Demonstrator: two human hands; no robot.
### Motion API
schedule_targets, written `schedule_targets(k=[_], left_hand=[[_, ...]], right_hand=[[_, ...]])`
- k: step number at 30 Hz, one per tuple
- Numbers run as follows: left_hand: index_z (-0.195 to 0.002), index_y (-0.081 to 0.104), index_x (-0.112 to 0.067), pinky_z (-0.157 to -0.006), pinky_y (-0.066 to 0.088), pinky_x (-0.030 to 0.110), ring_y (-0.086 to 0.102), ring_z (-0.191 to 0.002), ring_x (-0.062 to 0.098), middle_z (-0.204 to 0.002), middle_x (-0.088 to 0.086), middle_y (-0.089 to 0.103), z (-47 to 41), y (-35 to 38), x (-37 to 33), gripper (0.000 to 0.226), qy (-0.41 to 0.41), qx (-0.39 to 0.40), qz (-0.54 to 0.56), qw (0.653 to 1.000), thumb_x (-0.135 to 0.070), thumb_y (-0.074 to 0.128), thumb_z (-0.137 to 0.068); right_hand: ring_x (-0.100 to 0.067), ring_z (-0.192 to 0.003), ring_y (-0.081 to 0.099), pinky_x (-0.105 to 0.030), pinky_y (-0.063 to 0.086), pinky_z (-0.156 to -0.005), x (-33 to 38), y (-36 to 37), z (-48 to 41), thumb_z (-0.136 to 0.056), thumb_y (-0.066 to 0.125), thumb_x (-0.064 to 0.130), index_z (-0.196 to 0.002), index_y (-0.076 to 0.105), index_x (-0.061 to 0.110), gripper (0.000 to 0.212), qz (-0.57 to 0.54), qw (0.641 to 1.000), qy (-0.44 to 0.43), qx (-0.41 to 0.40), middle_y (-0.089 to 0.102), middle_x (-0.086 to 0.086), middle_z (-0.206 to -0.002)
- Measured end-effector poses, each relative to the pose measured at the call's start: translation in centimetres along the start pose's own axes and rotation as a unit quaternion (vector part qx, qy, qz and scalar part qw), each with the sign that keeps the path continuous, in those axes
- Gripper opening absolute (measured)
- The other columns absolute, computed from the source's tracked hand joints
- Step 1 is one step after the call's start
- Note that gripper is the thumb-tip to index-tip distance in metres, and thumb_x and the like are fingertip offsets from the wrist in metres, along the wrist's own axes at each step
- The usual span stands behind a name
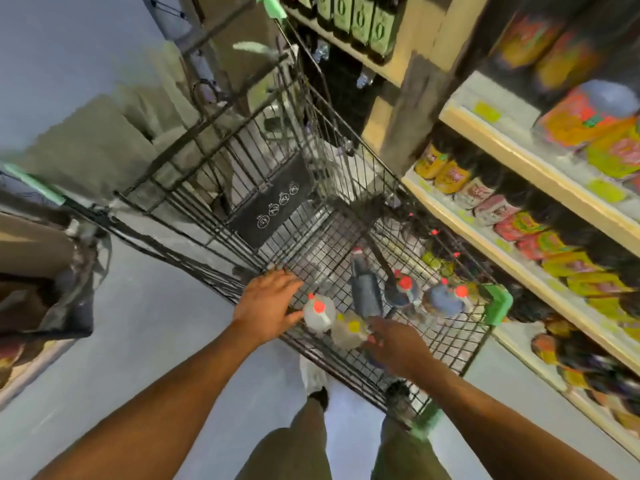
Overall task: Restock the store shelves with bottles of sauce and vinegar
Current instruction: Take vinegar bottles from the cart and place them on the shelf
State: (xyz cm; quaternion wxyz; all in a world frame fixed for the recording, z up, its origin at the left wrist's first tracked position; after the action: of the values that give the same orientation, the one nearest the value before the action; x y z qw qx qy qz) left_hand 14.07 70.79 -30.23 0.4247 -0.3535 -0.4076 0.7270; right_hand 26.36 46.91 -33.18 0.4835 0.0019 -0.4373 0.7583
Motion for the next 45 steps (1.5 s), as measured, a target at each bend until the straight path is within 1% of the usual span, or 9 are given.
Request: schedule_targets(k=[6,10,13,19,25,30,34,40,45], left_hand=[[-0.134,0.061,-0.031,-0.096,0.05,0.042,0.058,-0.13,0.021,-0.137,-0.006,0.064,0.4,0.6,0.2,0.052,0.022,-0.098,-0.021,0.995,-0.058,0.064,-0.089],[-0.128,0.063,-0.029,-0.085,0.054,0.039,0.06,-0.122,0.02,-0.131,-0.007,0.066,0.3,0.9,0.2,0.052,0.033,-0.131,-0.03,0.99,-0.056,0.068,-0.085],[-0.128,0.064,-0.028,-0.085,0.053,0.04,0.059,-0.123,0.021,-0.131,-0.007,0.065,0.1,1.0,0.3,0.055,0.029,-0.121,-0.039,0.991,-0.061,0.067,-0.083],[-0.125,0.064,-0.028,-0.084,0.05,0.037,0.056,-0.125,0.021,-0.128,-0.006,0.067,0.2,0.8,0.2,0.056,0.048,-0.104,-0.045,0.992,-0.068,0.06,-0.086],[-0.142,0.048,-0.041,-0.106,0.04,0.035,0.041,-0.14,0.012,-0.146,-0.015,0.053,-0.4,1.2,0.0,0.066,0.046,0.0,-0.008,0.999,-0.081,0.04,-0.089],[-0.139,0.054,-0.042,-0.098,0.044,0.032,0.049,-0.133,0.011,-0.141,-0.014,0.059,-0.2,0.5,-0.1,0.067,0.043,0.035,0.09,0.994,-0.082,0.039,-0.089],[-0.127,0.066,-0.038,-0.097,0.052,0.032,0.061,-0.12,0.006,-0.129,-0.018,0.068,-0.1,-0.6,0.5,0.063,0.011,0.022,0.272,0.962,-0.082,0.043,-0.088],[-0.124,0.054,-0.061,-0.106,0.049,0.044,0.06,-0.122,-0.001,-0.124,-0.029,0.066,-0.1,-0.9,0.8,0.06,-0.006,0.069,0.425,0.902,-0.08,0.065,-0.068],[-0.115,0.066,-0.048,-0.09,0.059,0.045,0.072,-0.108,0.014,-0.111,-0.006,0.077,-0.7,-0.9,0.7,0.061,-0.016,0.026,0.62,0.784,-0.051,0.088,-0.058]], right_hand=[[-0.019,-0.1,0.068,-0.035,0.048,-0.097,1.2,2.9,-5.2,-0.087,0.069,0.05,-0.128,0.058,0.038,0.044,0.085,0.994,0.056,-0.029,0.071,0.006,-0.113],[-0.016,-0.087,0.068,-0.032,0.055,-0.082,1.1,4.6,-6.4,-0.087,0.069,0.045,-0.122,0.06,0.037,0.036,0.096,0.991,0.082,-0.036,0.07,0.005,-0.103],[-0.014,-0.082,0.066,-0.027,0.056,-0.07,0.9,5.1,-6.6,-0.088,0.071,0.036,-0.12,0.062,0.034,0.034,0.055,0.993,0.095,-0.044,0.07,0.005,-0.103],[-0.02,-0.099,0.066,-0.034,0.057,-0.088,0.9,3.6,-6.0,-0.087,0.078,0.031,-0.128,0.064,0.029,0.044,-0.055,0.993,0.093,-0.053,0.067,0.002,-0.111],[-0.012,-0.07,0.059,-0.022,0.039,-0.062,3.2,-4.2,-5.4,-0.087,0.08,0.031,-0.112,0.069,0.013,0.033,-0.075,0.991,-0.084,-0.076,0.058,0.013,-0.081],[-0.02,-0.084,0.068,-0.024,0.056,-0.073,5.1,-10.7,-6.0,-0.083,0.083,0.031,-0.117,0.062,0.024,0.04,-0.213,0.975,-0.053,-0.023,0.072,-0.007,-0.096],[-0.012,-0.066,0.07,-0.011,0.048,-0.057,8.9,-15.4,-6.3,-0.08,0.08,0.046,-0.132,0.054,0.029,0.061,-0.164,0.983,-0.086,-0.007,0.076,-0.003,-0.078],[-0.005,-0.073,0.073,-0.017,0.054,-0.069,15.0,-17.6,-6.7,-0.089,0.077,0.042,-0.139,0.051,0.025,0.059,-0.18,0.969,-0.163,0.041,0.073,0.017,-0.068],[-0.001,-0.056,0.062,-0.015,0.047,-0.061,17.8,-16.4,-7.6,-0.091,0.077,0.031,-0.133,0.054,0.018,0.05,-0.224,0.955,-0.194,0.03,0.063,0.02,-0.056]])
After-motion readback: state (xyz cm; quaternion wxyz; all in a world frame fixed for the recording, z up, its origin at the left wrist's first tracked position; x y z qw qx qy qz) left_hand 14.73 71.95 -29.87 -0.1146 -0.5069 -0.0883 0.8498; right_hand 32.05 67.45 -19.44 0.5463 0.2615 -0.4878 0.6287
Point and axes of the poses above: each hand's wrist, its own z-axis away from the middle knuckle, its own y-axis out of the palm, x = y × z, the point moved 6 cm from there along -z, towards the middle knuckle
